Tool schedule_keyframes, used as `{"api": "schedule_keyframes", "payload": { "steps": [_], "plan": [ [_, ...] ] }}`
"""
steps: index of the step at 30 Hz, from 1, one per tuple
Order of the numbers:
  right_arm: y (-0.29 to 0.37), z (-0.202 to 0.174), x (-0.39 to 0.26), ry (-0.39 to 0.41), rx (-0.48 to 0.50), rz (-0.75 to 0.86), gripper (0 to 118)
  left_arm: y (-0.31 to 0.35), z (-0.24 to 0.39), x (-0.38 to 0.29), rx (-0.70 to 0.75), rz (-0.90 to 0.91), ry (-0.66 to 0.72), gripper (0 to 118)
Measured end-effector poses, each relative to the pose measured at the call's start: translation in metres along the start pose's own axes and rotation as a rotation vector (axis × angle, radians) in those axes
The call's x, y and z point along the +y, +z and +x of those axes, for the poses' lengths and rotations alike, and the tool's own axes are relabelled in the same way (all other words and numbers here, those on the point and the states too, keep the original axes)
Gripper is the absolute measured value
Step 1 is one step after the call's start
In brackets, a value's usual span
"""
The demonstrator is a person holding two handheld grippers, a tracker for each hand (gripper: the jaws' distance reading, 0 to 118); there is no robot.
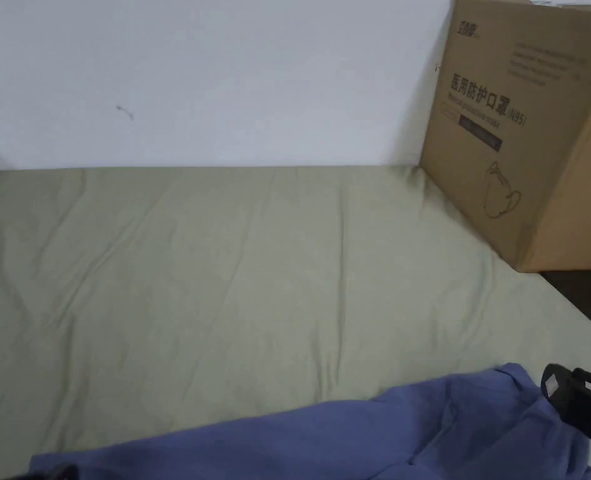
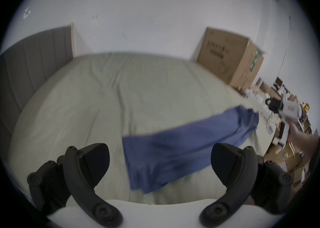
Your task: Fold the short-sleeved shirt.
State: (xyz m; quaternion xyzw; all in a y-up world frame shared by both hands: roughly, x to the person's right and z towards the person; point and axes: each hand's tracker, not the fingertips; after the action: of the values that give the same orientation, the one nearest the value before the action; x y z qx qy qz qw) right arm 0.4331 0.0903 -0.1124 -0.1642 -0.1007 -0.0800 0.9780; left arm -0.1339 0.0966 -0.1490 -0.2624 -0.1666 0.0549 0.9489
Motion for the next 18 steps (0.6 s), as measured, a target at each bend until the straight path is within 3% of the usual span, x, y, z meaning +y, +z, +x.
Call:
{"api": "schedule_keyframes", "payload": {
  "steps": [3,5,6,7,8,9,11,14,17,18],
  "plan": [
    [0.044,-0.052,0.006,0.192,0.04,0.195,111,0.029,0.038,0.008,0.046,0.255,0.021,116],
    [0.074,-0.08,0.001,0.221,0.105,0.385,103,0.049,0.064,0.006,0.075,0.424,0.019,97],
    [0.088,-0.096,-0.003,0.224,0.085,0.447,83,0.058,0.077,0.006,0.097,0.487,0.001,63],
    [0.098,-0.109,-0.005,0.209,0.066,0.487,47,0.064,0.089,0.006,0.132,0.532,-0.015,26],
    [0.104,-0.118,-0.005,0.171,0.071,0.497,4,0.068,0.099,0.005,0.17,0.557,-0.029,0],
    [0.109,-0.125,-0.005,0.128,0.097,0.486,0,0.074,0.104,0.0,0.205,0.599,-0.035,0],
    [0.11,-0.131,-0.003,0.081,0.181,0.45,0,0.08,0.106,-0.002,0.14,0.602,-0.049,0],
    [0.1,-0.137,0.002,0.158,0.263,0.311,0,0.085,0.084,0.004,0.161,0.517,-0.061,0],
    [0.107,-0.13,0.001,0.172,0.263,0.286,0,0.073,0.011,0.013,0.098,0.288,0.1,0],
    [0.109,-0.13,0.0,0.166,0.259,0.282,0,0.06,-0.028,0.014,-0.016,0.143,0.21,0]
  ]
}}
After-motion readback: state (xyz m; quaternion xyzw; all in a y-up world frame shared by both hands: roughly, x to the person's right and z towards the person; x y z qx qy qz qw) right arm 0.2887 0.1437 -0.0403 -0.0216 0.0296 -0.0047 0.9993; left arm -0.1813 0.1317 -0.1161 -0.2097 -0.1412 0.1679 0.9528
